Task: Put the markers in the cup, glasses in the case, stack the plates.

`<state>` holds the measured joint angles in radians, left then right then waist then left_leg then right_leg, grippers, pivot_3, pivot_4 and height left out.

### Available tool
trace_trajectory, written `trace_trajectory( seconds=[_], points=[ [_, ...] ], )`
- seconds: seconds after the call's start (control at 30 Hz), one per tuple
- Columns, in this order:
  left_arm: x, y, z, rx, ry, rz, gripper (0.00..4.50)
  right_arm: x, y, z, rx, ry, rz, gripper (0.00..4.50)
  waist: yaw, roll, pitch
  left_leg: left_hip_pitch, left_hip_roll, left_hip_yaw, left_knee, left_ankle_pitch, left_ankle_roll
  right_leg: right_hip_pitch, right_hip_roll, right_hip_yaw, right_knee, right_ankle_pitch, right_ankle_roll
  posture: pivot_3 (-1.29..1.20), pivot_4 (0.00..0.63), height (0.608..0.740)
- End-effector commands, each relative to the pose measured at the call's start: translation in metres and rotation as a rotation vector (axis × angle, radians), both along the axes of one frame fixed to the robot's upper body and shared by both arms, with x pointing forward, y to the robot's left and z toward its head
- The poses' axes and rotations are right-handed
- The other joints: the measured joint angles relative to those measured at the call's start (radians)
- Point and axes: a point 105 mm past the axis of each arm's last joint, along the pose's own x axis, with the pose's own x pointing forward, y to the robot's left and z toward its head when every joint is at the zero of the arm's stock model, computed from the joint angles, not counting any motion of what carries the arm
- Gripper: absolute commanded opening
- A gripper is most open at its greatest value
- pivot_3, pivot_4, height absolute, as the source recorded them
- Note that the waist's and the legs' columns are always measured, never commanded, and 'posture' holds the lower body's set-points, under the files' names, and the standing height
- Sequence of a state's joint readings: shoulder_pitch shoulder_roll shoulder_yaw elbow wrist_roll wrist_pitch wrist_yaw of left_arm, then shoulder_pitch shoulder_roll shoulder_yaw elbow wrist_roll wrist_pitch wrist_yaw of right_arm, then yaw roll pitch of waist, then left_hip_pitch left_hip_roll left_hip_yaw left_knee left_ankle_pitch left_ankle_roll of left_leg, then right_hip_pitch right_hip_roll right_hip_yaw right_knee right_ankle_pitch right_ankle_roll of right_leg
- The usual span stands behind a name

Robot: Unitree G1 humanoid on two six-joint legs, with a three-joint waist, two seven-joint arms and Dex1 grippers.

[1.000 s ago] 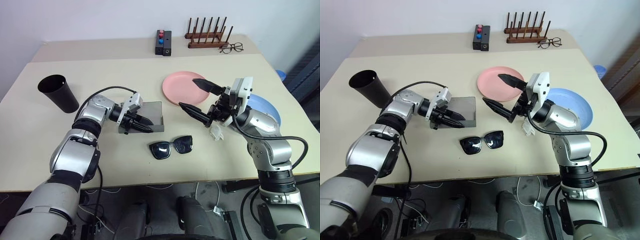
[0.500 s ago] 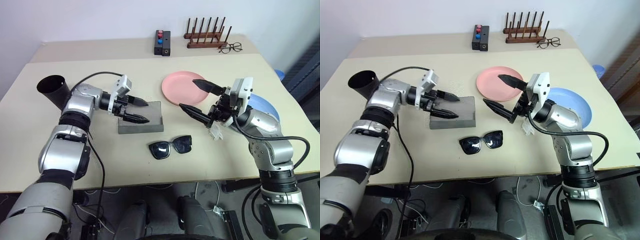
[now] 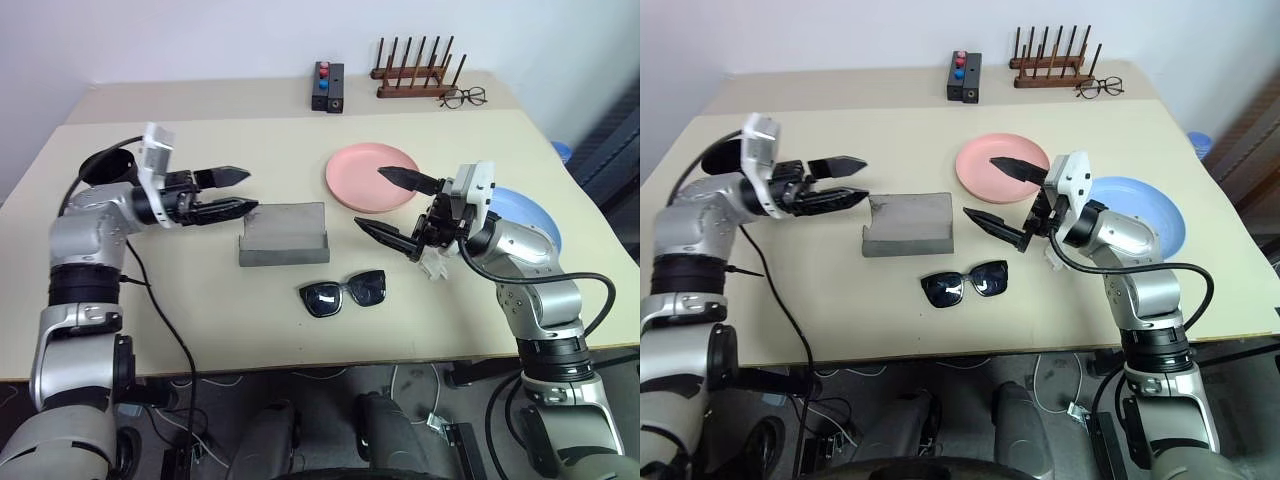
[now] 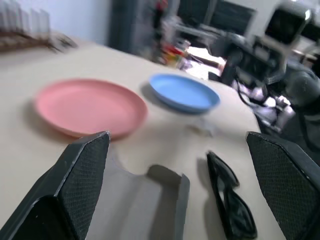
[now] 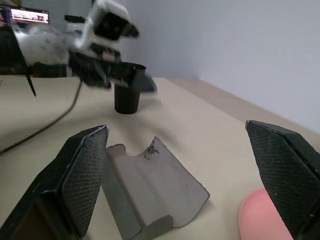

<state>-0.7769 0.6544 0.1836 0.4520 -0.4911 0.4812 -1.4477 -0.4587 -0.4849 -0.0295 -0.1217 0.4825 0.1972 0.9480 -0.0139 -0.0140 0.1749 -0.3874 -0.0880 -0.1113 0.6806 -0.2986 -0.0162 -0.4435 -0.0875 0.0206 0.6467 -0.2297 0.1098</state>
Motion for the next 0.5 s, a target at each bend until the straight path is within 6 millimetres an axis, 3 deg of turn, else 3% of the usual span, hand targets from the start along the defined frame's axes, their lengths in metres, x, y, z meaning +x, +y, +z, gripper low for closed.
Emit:
trace_trajectory(
  seconds=[0.03, 0.5],
  points=[
    [-0.013, 0.011, 0.010, -0.013, -0.040, 0.049, 4.48, -0.002, 0.003, 0.002, -0.011, -0.026, 0.034, 4.50, -0.001, 0.000, 0.000, 0.000, 0.000, 0.000, 0.000, 0.000, 0.000, 0.000, 0.000, 0.000, 0.000, 0.000, 0.000, 0.00, 0.150, 0.740],
    [-0.052, 0.036, 0.003, 0.006, -0.054, 0.205, 4.48, -0.002, 0.002, -0.021, -0.127, 0.028, 0.106, 4.50, 0.001, 0.001, 0.000, 0.000, 0.000, 0.000, -0.001, 0.000, 0.000, 0.000, -0.001, 0.001, -0.001, 0.000, 0.000, 0.00, 0.150, 0.740]
  ],
)
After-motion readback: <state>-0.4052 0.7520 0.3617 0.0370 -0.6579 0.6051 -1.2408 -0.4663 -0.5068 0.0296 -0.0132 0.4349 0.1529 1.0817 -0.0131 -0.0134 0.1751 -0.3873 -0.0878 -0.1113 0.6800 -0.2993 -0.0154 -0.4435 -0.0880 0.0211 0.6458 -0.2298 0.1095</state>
